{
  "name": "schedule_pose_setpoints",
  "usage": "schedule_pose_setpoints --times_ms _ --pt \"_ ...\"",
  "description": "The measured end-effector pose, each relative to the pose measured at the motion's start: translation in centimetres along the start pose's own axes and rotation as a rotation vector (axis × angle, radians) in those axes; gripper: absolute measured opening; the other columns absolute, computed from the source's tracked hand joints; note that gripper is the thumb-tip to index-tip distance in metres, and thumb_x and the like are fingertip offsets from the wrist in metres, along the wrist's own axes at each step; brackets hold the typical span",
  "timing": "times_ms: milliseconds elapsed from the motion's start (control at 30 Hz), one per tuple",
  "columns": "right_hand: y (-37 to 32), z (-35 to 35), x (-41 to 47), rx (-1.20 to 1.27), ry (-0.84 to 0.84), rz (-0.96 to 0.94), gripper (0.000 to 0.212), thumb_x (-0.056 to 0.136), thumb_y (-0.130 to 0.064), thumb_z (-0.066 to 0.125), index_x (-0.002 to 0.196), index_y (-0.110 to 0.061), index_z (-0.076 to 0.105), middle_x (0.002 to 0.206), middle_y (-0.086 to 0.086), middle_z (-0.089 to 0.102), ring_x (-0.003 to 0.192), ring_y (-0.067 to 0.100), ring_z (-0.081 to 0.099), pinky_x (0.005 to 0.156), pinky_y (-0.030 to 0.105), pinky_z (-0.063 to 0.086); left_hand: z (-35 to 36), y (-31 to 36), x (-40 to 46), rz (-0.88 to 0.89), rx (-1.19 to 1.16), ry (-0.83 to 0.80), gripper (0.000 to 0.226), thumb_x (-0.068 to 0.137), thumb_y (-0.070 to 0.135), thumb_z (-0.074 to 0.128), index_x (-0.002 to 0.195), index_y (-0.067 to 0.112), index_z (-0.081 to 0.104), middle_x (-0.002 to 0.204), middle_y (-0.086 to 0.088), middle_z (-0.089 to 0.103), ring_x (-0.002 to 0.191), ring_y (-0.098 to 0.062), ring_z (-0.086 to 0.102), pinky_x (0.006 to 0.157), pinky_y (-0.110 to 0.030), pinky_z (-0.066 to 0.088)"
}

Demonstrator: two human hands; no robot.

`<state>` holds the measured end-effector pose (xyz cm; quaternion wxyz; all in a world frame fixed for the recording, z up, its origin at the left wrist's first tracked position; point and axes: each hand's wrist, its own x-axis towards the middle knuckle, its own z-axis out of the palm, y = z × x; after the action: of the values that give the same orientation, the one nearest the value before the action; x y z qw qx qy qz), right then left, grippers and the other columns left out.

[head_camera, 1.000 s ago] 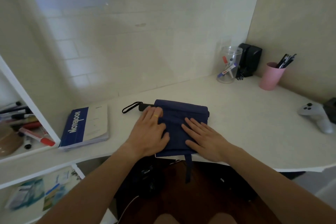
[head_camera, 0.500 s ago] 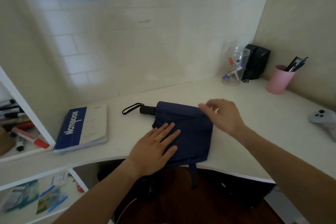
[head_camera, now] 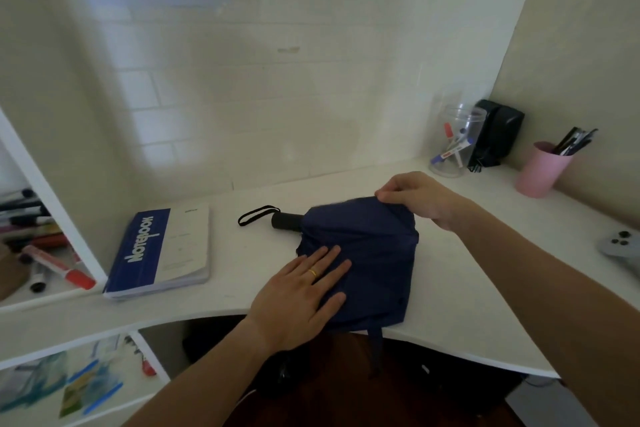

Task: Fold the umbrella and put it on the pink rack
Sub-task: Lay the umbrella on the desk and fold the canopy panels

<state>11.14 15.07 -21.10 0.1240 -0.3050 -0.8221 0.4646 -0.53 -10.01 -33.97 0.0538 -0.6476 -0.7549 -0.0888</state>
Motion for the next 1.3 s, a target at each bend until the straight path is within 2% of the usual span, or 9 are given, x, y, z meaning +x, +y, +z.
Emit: schedule_pose_setpoints --times_ms 133,267,400,500,600,700,800,1100,1300 --pt "0.6 -0.8 -3.3 0.149 -0.134 -0.137 0.016 0.096 -0.022 0.065 0.099 -0.007 0.069 0.119 0.015 0.071 0.109 0.034 0.065 0.105 0.052 0.046 0.1 0.0 0.0 -0.005 -0.022 0.01 0.06 0.105 0.06 0.009 0.161 0.038 0.006 0.17 0.011 -0.002 0.156 -0.007 -0.003 0.128 -0.034 0.004" --pt "0.6 0.0 -5.2 0.096 -0.076 -0.172 0.037 0.079 -0.011 0.084 0.111 -0.015 0.065 0.12 0.004 0.071 0.099 0.024 0.072 0.089 0.046 0.057 -0.2 0.1 -0.1 0.0 -0.004 0.02 0.059 0.106 0.057 0.012 0.161 0.037 0.011 0.17 0.006 0.014 0.156 -0.012 0.011 0.128 -0.034 0.009" --pt "0.8 1.7 -6.4 -0.234 0.082 -0.267 0.074 0.067 -0.023 0.092 0.132 -0.028 0.056 0.116 -0.007 0.071 0.085 0.013 0.069 0.078 0.022 0.056 -0.5 0.2 -0.1 0.015 0.022 0.054 0.055 0.107 0.054 0.015 0.157 0.035 0.027 0.152 0.004 0.052 0.14 -0.015 0.044 0.124 -0.033 0.023" --pt "2.0 3.2 -8.3 -0.597 0.028 -0.314 0.083 0.062 -0.052 0.086 0.136 -0.032 0.053 0.119 -0.011 0.063 0.108 0.014 0.053 0.094 0.03 0.048 -0.4 0.2 -0.2 0.022 0.026 0.06 0.056 0.106 0.055 0.014 0.156 0.034 0.03 0.151 0.003 0.054 0.138 -0.017 0.045 0.122 -0.034 0.026" --pt "4.0 5.1 -9.9 -0.812 0.243 -0.389 0.07 0.069 -0.039 0.081 0.132 -0.03 0.053 0.121 -0.006 0.054 0.114 0.021 0.044 0.093 0.036 0.047 -0.7 0.2 -0.3 0.018 0.009 0.051 0.057 0.105 0.056 0.013 0.156 0.034 0.029 0.152 0.003 0.052 0.139 -0.018 0.044 0.122 -0.034 0.026" --pt "5.5 6.5 -11.0 -0.34 0.604 -0.23 0.062 0.07 -0.022 0.085 0.124 -0.022 0.054 0.116 -0.001 0.056 0.104 0.02 0.054 0.082 0.031 0.049 -0.8 0.4 -0.4 0.016 -0.005 0.039 0.058 0.105 0.056 0.013 0.158 0.035 0.024 0.156 0.001 0.047 0.143 -0.019 0.04 0.123 -0.034 0.023" --pt "5.5 6.8 -11.2 0.134 0.579 0.058 0.054 0.071 -0.019 0.089 0.114 -0.019 0.058 0.108 -0.002 0.067 0.087 0.015 0.064 0.067 0.023 0.047 -1.0 0.5 -0.4 0.005 -0.018 0.028 0.059 0.104 0.056 0.013 0.159 0.035 0.022 0.158 -0.001 0.044 0.145 -0.02 0.038 0.123 -0.034 0.021" --pt "6.3 6.3 -11.3 0.016 0.52 -0.296 0.018 0.078 -0.014 0.084 0.082 -0.021 0.068 0.098 -0.006 0.068 0.075 0.015 0.065 0.062 0.021 0.051 -0.9 0.4 -0.3 0.003 -0.006 0.027 0.061 0.104 0.058 0.011 0.16 0.036 0.018 0.159 0.002 0.042 0.147 -0.017 0.035 0.124 -0.033 0.02" --pt "6.1 6.0 -11.4 0.327 0.364 -0.218 0.015 0.087 -0.005 0.075 0.101 -0.007 0.07 0.08 0.013 0.073 0.063 0.015 0.067 0.06 0.024 0.055 -1.0 0.5 -0.4 0.008 0.011 0.05 0.063 0.103 0.06 0.012 0.158 0.034 0.027 0.154 -0.001 0.05 0.14 -0.021 0.044 0.119 -0.033 0.028"
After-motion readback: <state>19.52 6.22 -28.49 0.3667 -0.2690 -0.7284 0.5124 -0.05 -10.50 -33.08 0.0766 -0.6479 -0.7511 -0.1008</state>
